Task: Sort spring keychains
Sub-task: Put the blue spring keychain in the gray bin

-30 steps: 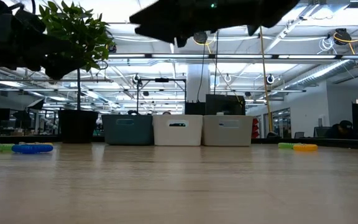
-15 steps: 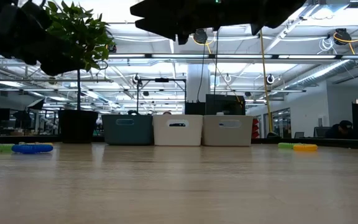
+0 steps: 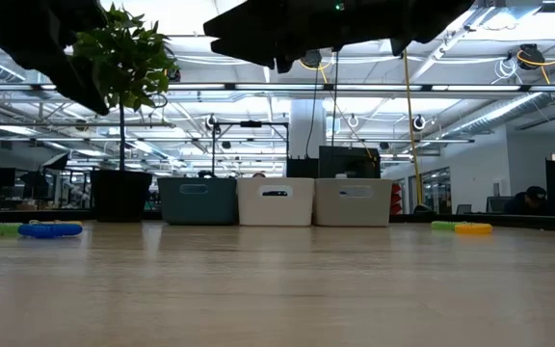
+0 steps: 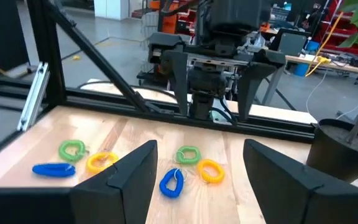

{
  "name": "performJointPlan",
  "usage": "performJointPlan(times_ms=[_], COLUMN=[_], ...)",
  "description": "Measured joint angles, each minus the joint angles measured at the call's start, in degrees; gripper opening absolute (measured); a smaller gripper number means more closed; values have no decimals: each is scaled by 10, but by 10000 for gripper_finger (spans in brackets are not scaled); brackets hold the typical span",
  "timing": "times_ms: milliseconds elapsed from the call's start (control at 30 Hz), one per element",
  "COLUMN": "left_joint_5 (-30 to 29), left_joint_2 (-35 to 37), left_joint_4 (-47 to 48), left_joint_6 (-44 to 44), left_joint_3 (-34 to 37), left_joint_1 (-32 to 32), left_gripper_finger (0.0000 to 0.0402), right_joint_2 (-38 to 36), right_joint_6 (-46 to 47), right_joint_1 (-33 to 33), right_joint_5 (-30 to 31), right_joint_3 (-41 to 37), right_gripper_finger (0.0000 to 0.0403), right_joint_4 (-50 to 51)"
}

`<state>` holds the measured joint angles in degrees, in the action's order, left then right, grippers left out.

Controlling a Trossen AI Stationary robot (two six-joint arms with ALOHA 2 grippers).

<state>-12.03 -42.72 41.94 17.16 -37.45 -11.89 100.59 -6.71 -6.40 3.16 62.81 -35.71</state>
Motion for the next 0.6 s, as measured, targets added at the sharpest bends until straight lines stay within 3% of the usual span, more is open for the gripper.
performJointPlan(times_ms=[300,600], left_joint_5=[34,81], left_joint_2=[-142,-244], left_joint_4=[116,135], left_joint_6=[53,90], left_joint_3=[-98,-117], left_joint_1=[-39,-79], left_gripper_finger=[392,392], right_joint_2=[-54,-131], right_joint_6=[-40,-47], right_joint_1=[-20,-49], right_joint_5=[2,0], right_joint_3=[0,0], right_gripper_finger=[224,224], right_joint_4=[51,59])
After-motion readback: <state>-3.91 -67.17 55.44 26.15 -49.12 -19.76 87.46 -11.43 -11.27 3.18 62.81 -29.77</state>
